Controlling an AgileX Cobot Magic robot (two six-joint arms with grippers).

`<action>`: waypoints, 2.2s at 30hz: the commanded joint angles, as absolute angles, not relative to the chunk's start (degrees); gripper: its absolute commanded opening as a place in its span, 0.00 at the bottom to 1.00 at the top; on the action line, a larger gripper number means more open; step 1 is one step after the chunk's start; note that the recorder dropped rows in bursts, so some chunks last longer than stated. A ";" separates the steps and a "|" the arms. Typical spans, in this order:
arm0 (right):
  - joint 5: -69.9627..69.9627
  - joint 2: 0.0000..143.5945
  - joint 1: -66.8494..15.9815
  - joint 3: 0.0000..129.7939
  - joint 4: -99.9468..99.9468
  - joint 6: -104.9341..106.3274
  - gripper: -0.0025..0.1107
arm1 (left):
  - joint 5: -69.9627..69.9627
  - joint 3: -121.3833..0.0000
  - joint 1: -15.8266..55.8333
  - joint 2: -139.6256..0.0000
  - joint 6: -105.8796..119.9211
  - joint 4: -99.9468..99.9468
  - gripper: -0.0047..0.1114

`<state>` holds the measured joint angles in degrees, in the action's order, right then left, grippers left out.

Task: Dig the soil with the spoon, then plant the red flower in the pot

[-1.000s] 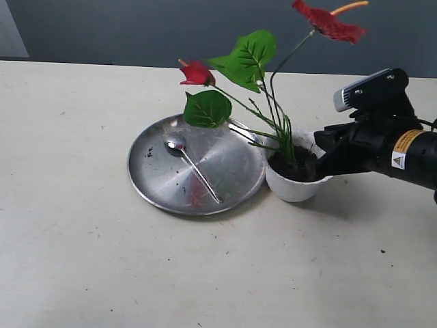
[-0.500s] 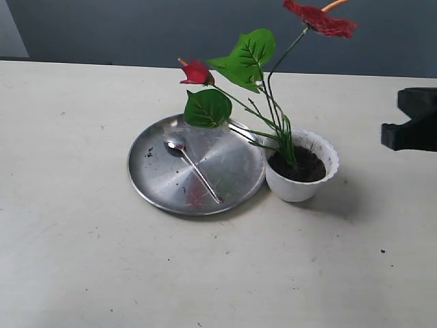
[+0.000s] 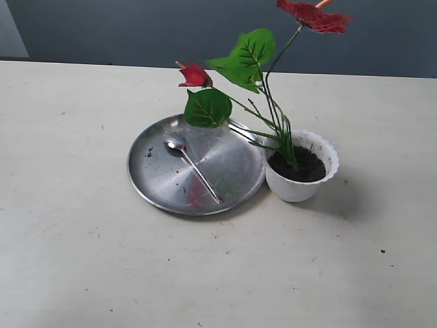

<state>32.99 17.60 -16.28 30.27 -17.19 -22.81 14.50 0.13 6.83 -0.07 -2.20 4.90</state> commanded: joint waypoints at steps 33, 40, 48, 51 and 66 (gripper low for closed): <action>9.99 0.00 -5.24 2.59 -17.79 -22.51 0.02 | 13.72 0.00 7.14 0.00 -2.44 4.82 0.05; 8.34 0.00 3.97 0.00 -17.51 -22.51 0.02 | 13.72 0.00 7.14 0.00 -2.44 4.82 0.05; 9.61 0.00 4.54 0.00 -17.51 -22.51 0.02 | 13.72 0.00 7.14 0.00 -2.44 4.82 0.05; 9.71 0.00 4.54 0.00 -17.51 -22.51 0.02 | 13.72 0.00 7.14 0.00 -2.44 4.82 0.05; 9.71 0.00 4.54 0.00 -17.51 -22.61 0.02 | 13.72 0.00 7.14 0.00 -2.44 4.82 0.05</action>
<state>9.85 0.25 4.27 0.12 -17.43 -22.90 14.50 0.13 6.83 -0.07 -2.20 4.90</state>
